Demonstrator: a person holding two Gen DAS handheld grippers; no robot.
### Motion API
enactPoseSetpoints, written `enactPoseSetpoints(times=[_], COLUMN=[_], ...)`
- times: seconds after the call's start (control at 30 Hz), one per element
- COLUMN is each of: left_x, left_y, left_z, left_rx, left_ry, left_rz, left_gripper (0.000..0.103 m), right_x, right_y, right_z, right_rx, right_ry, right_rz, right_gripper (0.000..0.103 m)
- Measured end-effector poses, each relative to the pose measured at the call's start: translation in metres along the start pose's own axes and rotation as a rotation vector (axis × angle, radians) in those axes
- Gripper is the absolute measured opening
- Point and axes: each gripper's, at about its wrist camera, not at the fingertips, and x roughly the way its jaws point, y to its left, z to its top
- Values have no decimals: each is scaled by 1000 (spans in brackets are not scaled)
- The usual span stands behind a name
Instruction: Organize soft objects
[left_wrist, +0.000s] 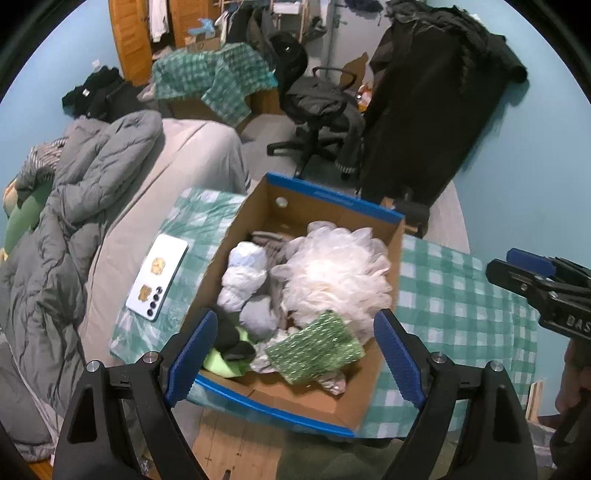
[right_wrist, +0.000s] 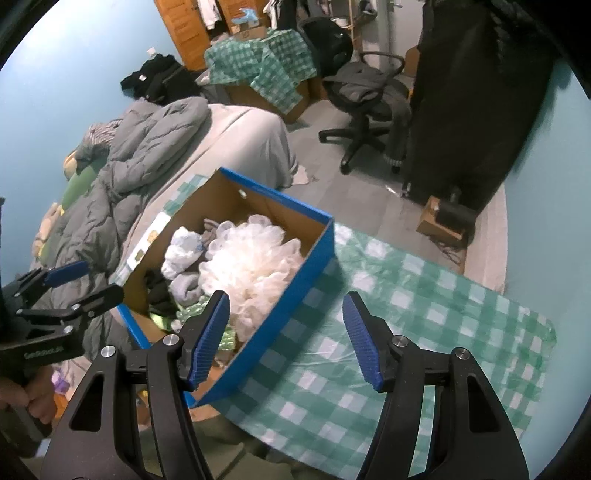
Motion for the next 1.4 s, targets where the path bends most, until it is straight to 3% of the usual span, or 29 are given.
enactPoseSetpoints(times=[0.33,0.9,1.4], left_x=[-28,-36,-27], left_y=[-35,-82,-102], left_z=[12,23,21], left_rx=[68,142,180], left_ry=[-89,-95,-79], left_rz=[-6,-35,-44], left_gripper=[92,92,92], right_x=[-29,-62,-66], right_y=[-26,-61,-74], right_z=[-1,-11,-11], right_rx=[62,126,139], right_ry=[-45,-74,-75], right_rz=[-28,-114,-125], right_gripper=[64,64,64])
